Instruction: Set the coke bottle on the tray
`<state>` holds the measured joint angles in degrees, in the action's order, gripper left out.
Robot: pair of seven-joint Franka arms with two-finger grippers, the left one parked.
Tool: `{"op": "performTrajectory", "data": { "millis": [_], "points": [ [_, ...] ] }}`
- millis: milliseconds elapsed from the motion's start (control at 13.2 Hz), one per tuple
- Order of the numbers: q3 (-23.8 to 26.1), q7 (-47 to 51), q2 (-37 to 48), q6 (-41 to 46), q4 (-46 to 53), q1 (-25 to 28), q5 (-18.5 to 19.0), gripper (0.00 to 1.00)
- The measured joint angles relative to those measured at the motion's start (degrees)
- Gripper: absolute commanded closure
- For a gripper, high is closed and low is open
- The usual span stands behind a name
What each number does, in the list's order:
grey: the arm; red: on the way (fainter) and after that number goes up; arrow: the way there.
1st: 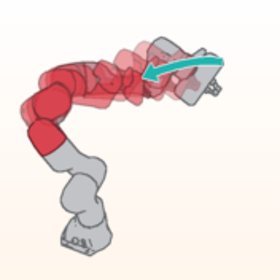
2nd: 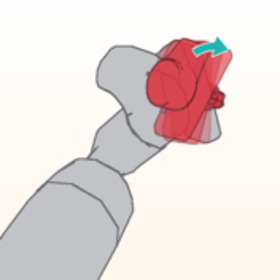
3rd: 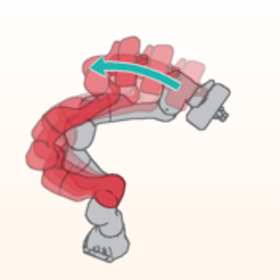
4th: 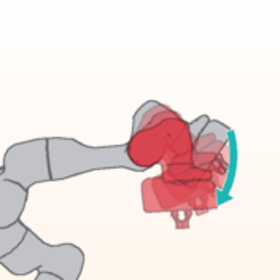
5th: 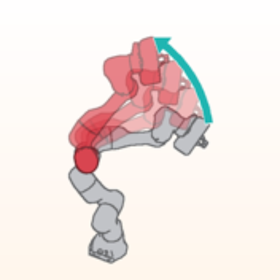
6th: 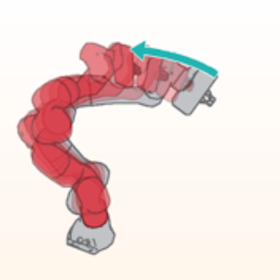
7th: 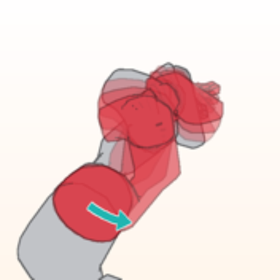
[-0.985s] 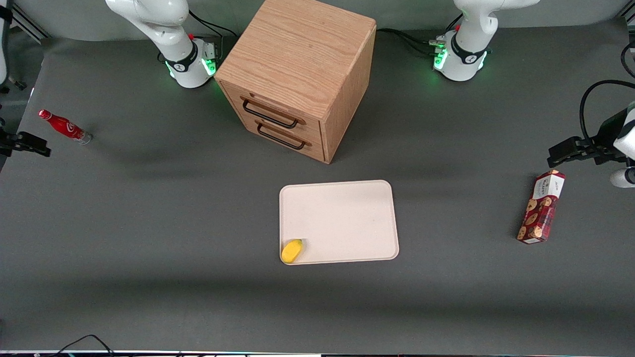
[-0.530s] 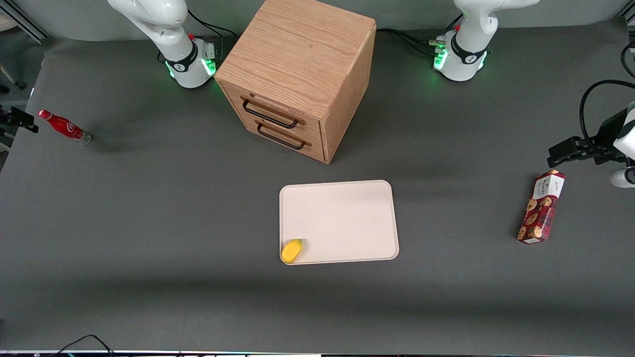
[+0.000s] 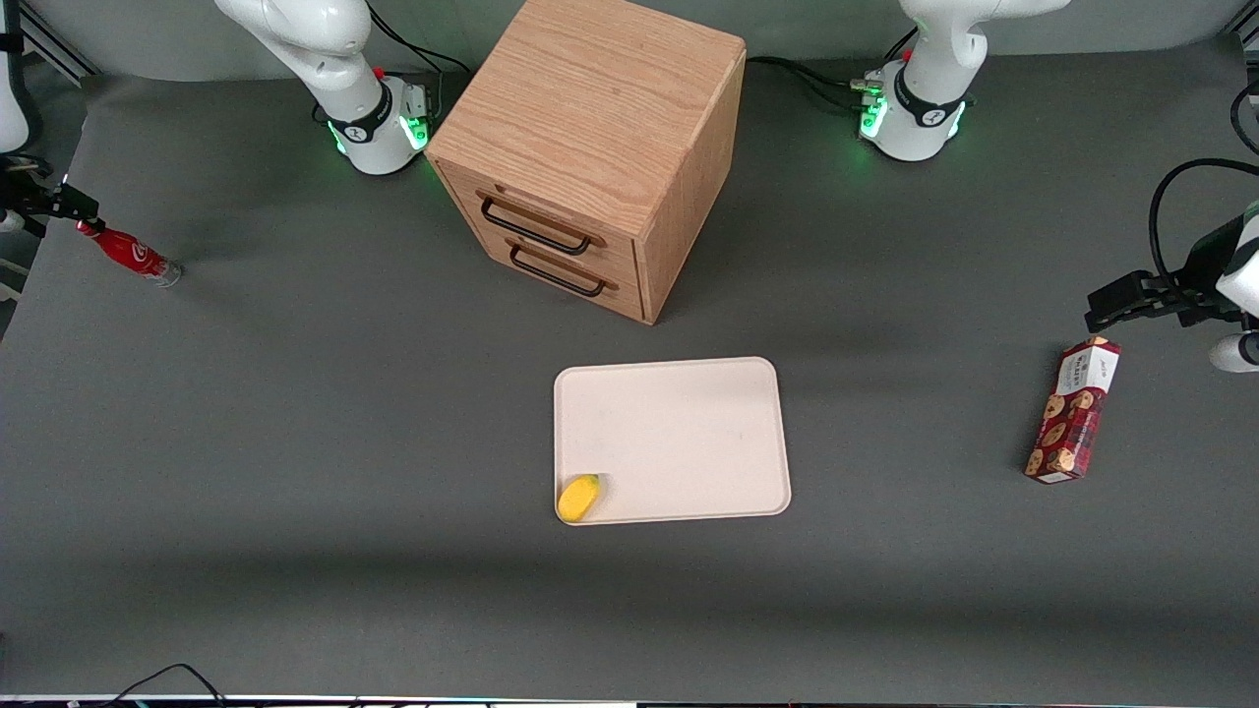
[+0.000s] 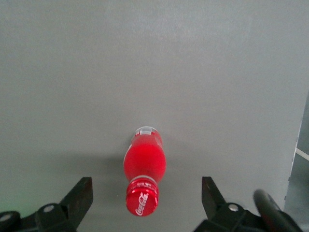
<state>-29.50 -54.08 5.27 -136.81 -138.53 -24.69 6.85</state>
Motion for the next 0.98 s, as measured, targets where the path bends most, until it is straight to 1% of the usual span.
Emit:
{"op": "performTrajectory", "data": {
  "millis": [379,682,758,909,985],
  "points": [
    [-0.2,-0.4,-1.1,-5.7,-3.2,0.0,0.0,0.0],
    [-0.5,-0.8,-2.1,-6.3,-3.6,-0.1,0.0,0.0],
    [-0.9,-1.2,-2.2,-6.3,-3.6,-0.1,0.0,0.03],
    [-1.6,-1.8,-2.3,-6.3,-3.6,-0.2,0.0,0.25],
    [-1.7,-1.9,-2.3,-6.4,-3.6,-0.2,0.0,0.44]
  ]
}}
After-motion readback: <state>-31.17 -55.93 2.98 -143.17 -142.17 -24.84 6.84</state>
